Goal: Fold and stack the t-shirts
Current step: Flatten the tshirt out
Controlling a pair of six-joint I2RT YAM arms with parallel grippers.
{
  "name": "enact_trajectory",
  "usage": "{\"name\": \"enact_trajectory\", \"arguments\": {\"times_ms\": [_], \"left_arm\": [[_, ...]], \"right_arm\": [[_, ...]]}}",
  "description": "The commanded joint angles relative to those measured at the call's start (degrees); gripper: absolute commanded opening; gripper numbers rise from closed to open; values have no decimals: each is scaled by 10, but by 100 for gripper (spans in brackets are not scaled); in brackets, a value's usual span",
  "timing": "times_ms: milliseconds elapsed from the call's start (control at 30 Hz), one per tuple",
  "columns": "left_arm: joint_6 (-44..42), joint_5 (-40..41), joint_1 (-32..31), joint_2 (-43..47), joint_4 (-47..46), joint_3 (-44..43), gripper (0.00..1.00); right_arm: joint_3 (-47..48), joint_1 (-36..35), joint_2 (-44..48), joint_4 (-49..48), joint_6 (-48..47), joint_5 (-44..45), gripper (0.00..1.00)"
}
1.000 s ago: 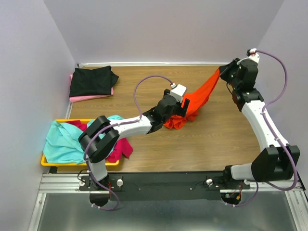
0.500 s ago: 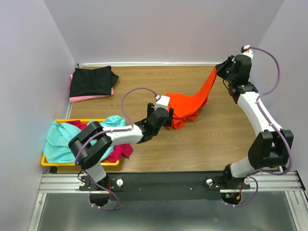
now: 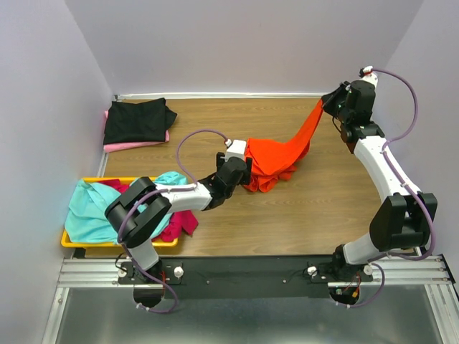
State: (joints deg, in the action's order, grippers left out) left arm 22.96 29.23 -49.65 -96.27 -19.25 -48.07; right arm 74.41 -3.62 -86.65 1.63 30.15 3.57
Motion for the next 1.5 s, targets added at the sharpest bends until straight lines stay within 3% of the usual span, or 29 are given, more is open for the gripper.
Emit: {"name": "enact_trajectory", "arguments": {"times_ms": [0, 300, 467, 633, 800, 900, 1067, 1467], "left_arm": [[-5, -37, 8, -19, -47, -9, 76], [-5, -93, 31, -52, -59, -31, 65], [-5, -117, 36, -64, -74, -33, 50], [2, -131, 39, -80, -73, -36, 43], [3, -146, 40, -76, -73, -34, 25], [2, -157, 41, -72, -74, -36, 1], [2, -168, 46, -26, -73, -30, 0], [-19, -207, 50, 284, -42, -10, 0]], "right_arm": [[12, 4, 12, 0, -10, 7, 1], [6, 4, 24, 1, -16, 15, 1], [5, 4, 26, 1, -18, 19, 1], [4, 4, 25, 1, -20, 25, 1], [8, 5, 26, 3, -21, 28, 0], [13, 5, 28, 4, -23, 26, 1], [29, 5, 35, 9, -30, 32, 0], [121, 6, 104, 50, -64, 59, 1]]}}
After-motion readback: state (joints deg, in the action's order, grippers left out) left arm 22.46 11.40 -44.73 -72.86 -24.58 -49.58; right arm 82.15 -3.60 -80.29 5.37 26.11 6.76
